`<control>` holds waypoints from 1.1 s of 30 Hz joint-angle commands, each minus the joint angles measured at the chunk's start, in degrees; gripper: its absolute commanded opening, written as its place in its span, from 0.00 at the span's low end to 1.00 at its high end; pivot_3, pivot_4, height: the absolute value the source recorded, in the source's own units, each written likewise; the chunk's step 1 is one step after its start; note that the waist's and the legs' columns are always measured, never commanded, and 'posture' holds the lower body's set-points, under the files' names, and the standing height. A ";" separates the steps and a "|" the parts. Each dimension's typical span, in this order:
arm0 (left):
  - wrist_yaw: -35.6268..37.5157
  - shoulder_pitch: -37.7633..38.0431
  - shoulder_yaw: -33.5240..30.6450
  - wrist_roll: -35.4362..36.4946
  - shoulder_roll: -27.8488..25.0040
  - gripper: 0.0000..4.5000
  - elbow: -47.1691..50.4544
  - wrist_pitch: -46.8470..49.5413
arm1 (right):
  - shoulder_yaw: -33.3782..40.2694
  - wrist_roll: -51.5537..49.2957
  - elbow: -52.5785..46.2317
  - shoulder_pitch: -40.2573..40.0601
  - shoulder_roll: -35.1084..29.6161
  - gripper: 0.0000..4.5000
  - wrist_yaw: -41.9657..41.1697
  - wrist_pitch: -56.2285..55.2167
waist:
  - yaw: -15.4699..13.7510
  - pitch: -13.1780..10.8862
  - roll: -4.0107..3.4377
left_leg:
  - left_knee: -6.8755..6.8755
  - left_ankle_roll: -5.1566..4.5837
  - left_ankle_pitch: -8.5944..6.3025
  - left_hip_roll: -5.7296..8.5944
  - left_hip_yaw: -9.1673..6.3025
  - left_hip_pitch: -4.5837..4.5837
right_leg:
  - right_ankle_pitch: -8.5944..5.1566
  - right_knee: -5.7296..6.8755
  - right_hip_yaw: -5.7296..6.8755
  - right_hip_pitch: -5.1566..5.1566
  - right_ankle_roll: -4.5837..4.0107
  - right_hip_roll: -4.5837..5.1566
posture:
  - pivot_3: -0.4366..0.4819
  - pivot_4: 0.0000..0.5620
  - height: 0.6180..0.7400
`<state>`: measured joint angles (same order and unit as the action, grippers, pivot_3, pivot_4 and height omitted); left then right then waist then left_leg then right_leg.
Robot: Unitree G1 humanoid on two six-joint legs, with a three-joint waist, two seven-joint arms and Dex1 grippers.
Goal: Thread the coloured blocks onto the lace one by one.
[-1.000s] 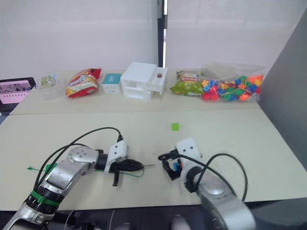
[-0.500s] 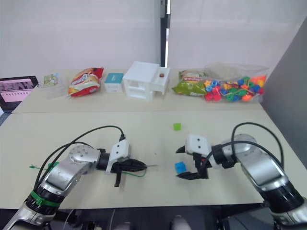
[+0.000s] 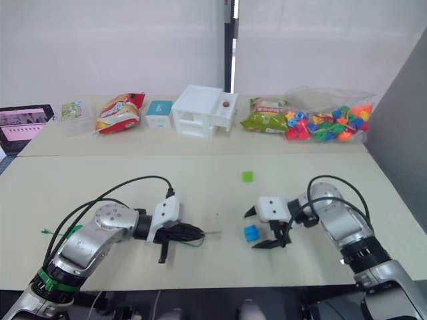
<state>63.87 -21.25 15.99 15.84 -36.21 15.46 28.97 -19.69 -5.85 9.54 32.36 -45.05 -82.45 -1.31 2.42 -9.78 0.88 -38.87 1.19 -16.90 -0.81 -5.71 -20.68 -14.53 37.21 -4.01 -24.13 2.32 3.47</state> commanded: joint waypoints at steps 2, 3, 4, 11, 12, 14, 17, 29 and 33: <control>-0.34 -0.19 -0.04 0.62 -0.32 0.00 2.15 0.43 | 1.12 -0.05 -0.68 -0.38 0.84 0.58 0.65 -0.50 | 0.01 0.00 0.00 | 0.00 0.00 0.00 0.00 -0.01 0.00 | 0.00 0.01 0.00 0.00 0.00 0.00 | 0.48 0.27 1.00; -0.34 -0.28 0.07 0.59 -0.38 0.00 2.24 0.58 | 1.18 0.08 -0.58 -0.64 1.06 0.50 1.01 -0.49 | 0.00 0.00 0.00 | 0.00 0.00 0.00 0.00 -0.01 0.00 | 0.00 0.01 0.00 0.00 0.00 0.00 | 0.48 0.27 1.00; -0.34 -0.36 0.17 0.60 -0.41 0.00 2.34 0.72 | 1.33 0.00 -0.59 -0.98 1.24 0.43 1.28 -0.23 | 0.00 0.00 0.00 | 0.00 0.00 0.00 0.00 -0.01 0.00 | 0.00 0.02 0.00 0.00 0.00 0.00 | 0.48 0.27 1.00; -1.02 -1.97 1.26 -0.10 -1.10 0.00 4.06 3.71 | 2.51 -1.63 -9.60 -3.57 2.83 0.30 5.96 9.83 | 0.05 0.00 0.00 | -0.01 0.00 0.00 0.00 -0.02 0.04 | 0.00 0.10 0.00 0.02 0.00 0.00 | 0.48 0.27 1.00; -1.18 -2.33 1.48 -0.18 -1.25 0.00 4.45 4.30 | 2.47 -1.63 -11.82 -3.86 3.04 0.30 6.74 12.37 | 0.09 0.00 0.00 | -0.02 0.00 0.00 0.00 -0.03 0.04 | 0.00 0.19 0.00 -0.02 0.00 -0.01 | 0.48 0.27 1.00; -2.50 -3.50 1.84 -0.60 -1.32 0.00 5.19 6.78 | 1.76 -0.22 -15.59 -4.53 3.44 0.30 8.41 15.94 | 0.03 0.00 0.00 | -0.05 0.00 0.00 0.03 -0.03 0.07 | 0.00 0.41 -0.02 -0.07 0.00 -0.01 | 0.48 0.27 1.00; -2.68 -5.02 3.39 -1.02 -1.96 0.00 6.40 8.85 | -0.10 1.61 -19.74 -5.42 4.30 0.30 11.11 20.45 | -0.02 0.00 0.00 | -0.08 0.00 0.00 0.04 -0.07 0.07 | 0.00 0.42 -0.01 -0.05 0.00 -0.01 | 0.48 0.27 1.00; -5.71 -7.55 7.87 -3.50 -1.30 0.00 5.49 13.21 | -2.93 4.52 -19.89 -6.92 4.57 0.30 13.89 21.14 | 0.09 0.00 0.00 | -0.07 0.00 0.00 0.05 -0.05 0.24 | 0.00 0.42 -0.02 0.08 0.00 -0.02 | 0.48 0.27 1.00; -6.37 -7.50 8.54 -3.79 -0.28 0.00 4.55 12.49 | -2.84 4.05 -20.74 -7.07 4.26 0.30 13.62 21.53 | 0.01 0.00 0.01 | -0.07 0.00 0.00 0.05 -0.05 0.24 | 0.00 0.43 -0.02 0.09 0.00 -0.02 | 0.48 0.27 1.00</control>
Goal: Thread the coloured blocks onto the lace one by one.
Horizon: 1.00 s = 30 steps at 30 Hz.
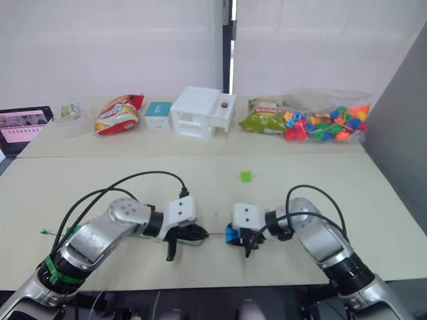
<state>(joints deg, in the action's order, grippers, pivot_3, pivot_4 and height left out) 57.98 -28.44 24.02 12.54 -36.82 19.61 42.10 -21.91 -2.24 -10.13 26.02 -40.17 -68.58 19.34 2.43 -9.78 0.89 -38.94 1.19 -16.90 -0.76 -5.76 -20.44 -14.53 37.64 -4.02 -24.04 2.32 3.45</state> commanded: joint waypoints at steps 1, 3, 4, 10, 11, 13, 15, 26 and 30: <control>-0.46 -0.21 0.85 -0.89 0.21 0.00 0.25 -0.89 | -0.59 0.34 -1.23 -0.68 -0.64 0.30 -0.29 1.05 | 0.00 0.00 0.00 | 0.00 0.00 0.00 0.00 0.00 0.00 | 0.00 -0.01 0.00 0.00 0.00 0.00 | 0.48 0.27 1.00; -0.53 -0.02 1.15 -1.26 0.24 0.00 -0.01 -1.08 | -0.47 0.13 -1.39 -0.55 -0.57 0.30 -0.26 1.39 | 0.00 0.00 0.00 | 0.00 0.00 0.00 0.00 0.00 0.00 | 0.00 0.00 0.00 -0.01 0.00 0.00 | 0.48 0.27 1.00; -0.57 0.05 1.42 -1.60 0.26 0.00 -0.27 -1.29 | -0.43 0.05 -1.43 -0.49 -0.56 0.30 -0.28 1.52 | -0.01 0.00 0.00 | 0.01 0.00 0.00 0.00 0.00 -0.01 | 0.00 0.00 0.00 -0.01 0.00 0.00 | 0.48 0.27 1.00; -1.05 0.08 2.41 -2.70 0.93 0.00 -1.18 -2.22 | -0.27 -0.20 -2.00 -0.61 -0.79 0.30 -0.40 2.17 | -0.02 0.00 0.00 | 0.00 0.00 0.00 0.00 0.00 -0.01 | 0.00 0.00 0.00 -0.01 0.00 0.00 | 0.48 0.27 1.00; -1.13 0.05 2.49 -2.80 1.12 0.00 -1.36 -2.30 | -0.27 -0.28 -2.22 -0.65 -0.83 0.30 -0.45 2.36 | -0.02 0.00 0.00 | 0.01 0.00 0.00 0.00 -0.01 -0.01 | 0.00 0.00 0.00 -0.01 0.00 0.00 | 0.48 0.27 1.00; -1.32 0.06 2.55 -2.99 1.60 0.00 -1.74 -2.46 | -0.32 -0.44 -2.70 -0.71 -0.87 0.30 -0.48 2.76 | -0.03 0.00 0.00 | 0.00 0.00 0.00 0.00 0.00 -0.01 | 0.00 0.00 0.00 0.00 0.00 0.00 | 0.48 0.27 1.00; -1.64 0.11 2.40 -3.12 2.42 0.00 -2.02 -2.90 | -0.37 -0.66 -3.30 -0.87 -0.98 0.30 -0.58 3.22 | -0.04 0.00 0.00 | 0.00 0.00 0.00 0.01 0.00 -0.01 | 0.00 0.00 0.00 -0.01 0.00 0.01 | 0.48 0.27 1.00; -1.61 -0.18 2.04 -3.41 4.15 0.00 -2.52 -4.09 | -0.64 -0.84 -4.36 -1.36 -1.32 0.30 -0.44 4.18 | -0.29 0.00 0.00 | -0.01 0.00 0.00 0.02 0.00 -0.02 | 0.00 -0.01 0.00 0.01 0.00 0.02 | 0.48 0.27 1.00; -1.13 0.08 1.33 -2.80 3.58 0.00 -1.63 -3.81 | -0.80 -0.65 -4.33 -1.47 -1.29 0.30 -0.30 4.21 | -0.28 0.00 0.00 | -0.01 0.00 0.00 0.02 0.00 -0.01 | 0.00 -0.01 0.00 0.01 0.00 0.02 | 0.48 0.27 1.00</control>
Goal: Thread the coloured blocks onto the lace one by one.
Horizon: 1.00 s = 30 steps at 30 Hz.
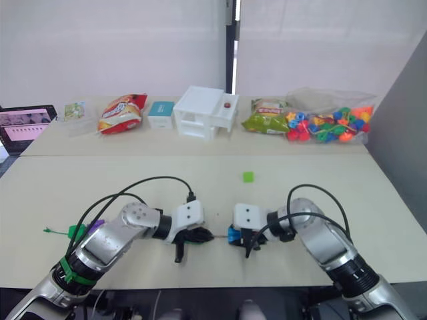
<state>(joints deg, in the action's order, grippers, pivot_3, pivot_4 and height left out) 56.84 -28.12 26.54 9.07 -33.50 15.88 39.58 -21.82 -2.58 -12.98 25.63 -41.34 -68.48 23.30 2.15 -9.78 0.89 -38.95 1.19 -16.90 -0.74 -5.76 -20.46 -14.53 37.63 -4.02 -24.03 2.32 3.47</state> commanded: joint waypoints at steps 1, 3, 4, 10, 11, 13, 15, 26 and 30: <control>0.18 -0.05 -1.41 0.82 -0.05 0.00 2.44 -1.25 | -0.92 -0.26 -1.49 -1.12 -0.14 0.30 -0.38 0.27 | 0.02 0.00 0.00 | 0.00 0.00 0.00 0.00 0.00 0.00 | 0.00 0.00 0.00 0.00 0.00 0.00 | 0.48 0.27 1.00; 0.53 0.26 -1.74 1.01 -0.66 0.00 2.99 -1.20 | -0.96 -0.09 -1.35 -1.11 -0.18 0.30 -0.26 0.32 | 0.06 0.00 0.00 | 0.00 0.00 0.00 0.00 0.00 0.00 | 0.00 0.00 0.00 0.00 0.00 0.00 | 0.48 0.27 1.00; 0.76 0.39 -1.89 1.11 -1.02 0.00 3.28 -1.19 | -1.00 0.05 -1.17 -1.06 -0.22 0.30 -0.21 0.34 | 0.07 0.00 0.00 | 0.00 0.00 0.00 0.00 0.00 0.00 | 0.00 0.00 0.00 -0.01 0.00 0.00 | 0.48 0.27 1.00; 1.29 1.18 -2.67 1.29 -2.52 0.00 4.24 -1.06 | -1.13 0.50 -0.69 -0.89 -0.39 0.30 -0.18 0.29 | 0.09 0.00 0.00 | 0.01 0.00 0.00 -0.01 0.00 0.00 | 0.00 0.00 0.00 -0.01 0.00 0.00 | 0.48 0.27 1.00; 1.25 1.21 -2.71 1.31 -2.52 0.00 4.27 -1.01 | -1.14 0.48 -0.70 -0.89 -0.41 0.30 -0.24 0.33 | 0.10 0.00 0.00 | 0.01 0.00 0.00 -0.01 0.00 0.00 | 0.00 0.00 0.00 -0.01 0.00 0.00 | 0.48 0.27 1.00; 1.24 1.25 -2.78 1.28 -2.53 0.00 4.33 -0.95 | -1.19 0.57 -0.66 -0.87 -0.45 0.30 -0.27 0.28 | 0.11 0.00 0.00 | 0.01 0.00 0.00 0.00 0.00 0.00 | 0.00 0.00 0.00 -0.01 0.00 0.00 | 0.48 0.27 1.00; 1.01 1.09 -2.90 1.54 -2.00 0.00 4.64 -0.58 | -1.26 0.51 -1.01 -0.95 -0.59 0.30 -0.44 0.50 | 0.11 0.00 0.00 | 0.01 0.00 0.00 -0.01 0.00 0.00 | 0.00 0.00 0.00 -0.01 0.00 -0.01 | 0.48 0.27 1.00; 1.20 -0.09 -2.24 1.40 -0.55 0.00 3.74 -0.63 | -1.23 0.41 -1.48 -0.84 -0.86 0.30 -0.62 1.21 | 0.07 0.00 0.00 | 0.00 0.00 0.00 0.00 0.00 0.00 | 0.00 0.00 0.00 0.00 0.00 0.00 | 0.48 0.27 1.00; 1.21 -0.75 -1.65 1.13 0.30 0.00 3.08 -0.76 | -1.23 0.29 -2.01 -0.99 -0.98 0.30 -0.53 1.62 | -0.05 0.00 0.00 | 0.00 0.00 0.00 0.00 0.00 0.00 | 0.00 0.00 0.00 0.00 0.00 0.00 | 0.48 0.27 1.00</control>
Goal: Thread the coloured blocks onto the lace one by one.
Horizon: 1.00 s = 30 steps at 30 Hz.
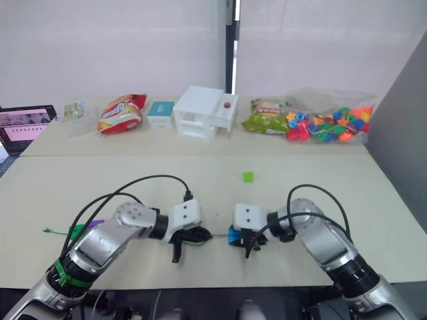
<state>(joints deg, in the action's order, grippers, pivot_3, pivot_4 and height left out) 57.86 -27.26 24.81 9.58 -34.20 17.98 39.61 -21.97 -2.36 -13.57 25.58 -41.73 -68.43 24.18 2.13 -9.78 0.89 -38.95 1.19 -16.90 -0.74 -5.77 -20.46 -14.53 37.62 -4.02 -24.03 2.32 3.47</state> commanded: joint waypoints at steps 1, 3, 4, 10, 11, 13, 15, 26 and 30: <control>0.22 -1.79 0.31 0.55 1.29 0.00 0.84 -0.84 | -1.08 0.01 -1.64 -1.00 -0.61 0.30 -0.56 0.91 | -0.05 0.00 0.00 | 0.00 0.00 0.00 0.00 0.00 0.00 | 0.00 0.00 0.00 0.00 0.00 0.00 | 0.48 0.27 1.00; 0.36 -2.26 0.74 0.30 1.89 0.00 0.29 -1.10 | -1.14 -0.04 -1.90 -0.98 -0.57 0.30 -0.52 1.22 | -0.12 0.00 0.00 | 0.00 0.00 0.00 0.00 0.00 0.00 | 0.00 0.00 0.00 0.00 0.00 0.00 | 0.48 0.27 1.00; 0.46 -2.45 0.90 0.19 2.11 0.00 0.05 -1.24 | -1.19 -0.05 -1.99 -0.97 -0.57 0.30 -0.49 1.34 | -0.14 0.00 0.00 | -0.01 0.00 0.00 0.01 0.00 -0.01 | 0.00 0.00 0.00 0.00 0.00 0.00 | 0.48 0.27 1.00; 1.00 -4.17 2.43 -0.26 3.94 0.00 -1.91 -2.41 | -1.24 -0.17 -2.85 -1.06 -0.45 0.30 -0.19 2.34 | -0.02 0.00 0.00 | 0.00 0.00 0.00 0.00 0.00 0.00 | 0.00 0.00 0.00 -0.02 0.00 -0.01 | 0.48 0.27 1.00; 1.21 -4.29 2.57 -0.23 4.01 0.00 -2.08 -2.55 | -1.22 -0.11 -2.84 -1.08 -0.48 0.30 -0.12 2.41 | -0.02 0.00 0.00 | 0.00 0.00 0.00 0.00 0.00 -0.01 | 0.00 0.00 0.00 -0.02 0.00 0.00 | 0.48 0.27 1.00; 1.39 -4.34 2.63 -0.20 3.95 0.00 -2.26 -2.69 | -1.12 0.01 -2.84 -1.21 -0.62 0.30 0.00 2.45 | 0.04 0.00 0.00 | 0.00 0.00 0.00 0.00 0.00 0.00 | 0.00 0.00 0.00 -0.02 0.00 -0.01 | 0.48 0.27 1.00; 1.53 -4.23 2.57 -0.08 3.78 0.00 -2.19 -2.71 | -0.99 0.00 -2.90 -1.30 -0.67 0.30 0.09 2.59 | 0.07 0.00 0.00 | 0.01 0.00 0.00 0.00 0.00 0.00 | 0.00 0.01 0.00 -0.02 0.00 -0.01 | 0.48 0.27 1.00; 2.43 -3.35 1.37 0.23 1.63 0.00 -1.63 -2.77 | -0.38 0.00 -2.07 -1.71 -1.04 0.30 0.54 2.50 | 0.11 0.00 0.00 | 0.01 0.00 0.00 0.00 -0.01 0.01 | 0.00 0.01 0.00 -0.02 0.00 -0.01 | 0.48 0.27 1.00; 2.77 -1.73 0.39 1.23 -0.34 0.00 0.35 -2.18 | 0.04 0.13 -0.59 -1.44 -1.16 0.30 0.66 1.94 | 0.11 0.00 0.00 | 0.00 0.00 0.00 0.00 -0.01 0.01 | 0.00 0.00 0.00 0.00 0.00 -0.01 | 0.48 0.27 1.00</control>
<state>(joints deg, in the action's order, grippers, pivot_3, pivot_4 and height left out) 59.85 -29.16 26.03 9.30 -34.37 15.67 37.73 -21.88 -2.74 -15.26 24.47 -42.07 -67.98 25.96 2.24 -9.78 0.89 -38.95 1.19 -16.90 -0.74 -5.77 -20.44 -14.53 37.63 -4.02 -24.03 2.32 3.46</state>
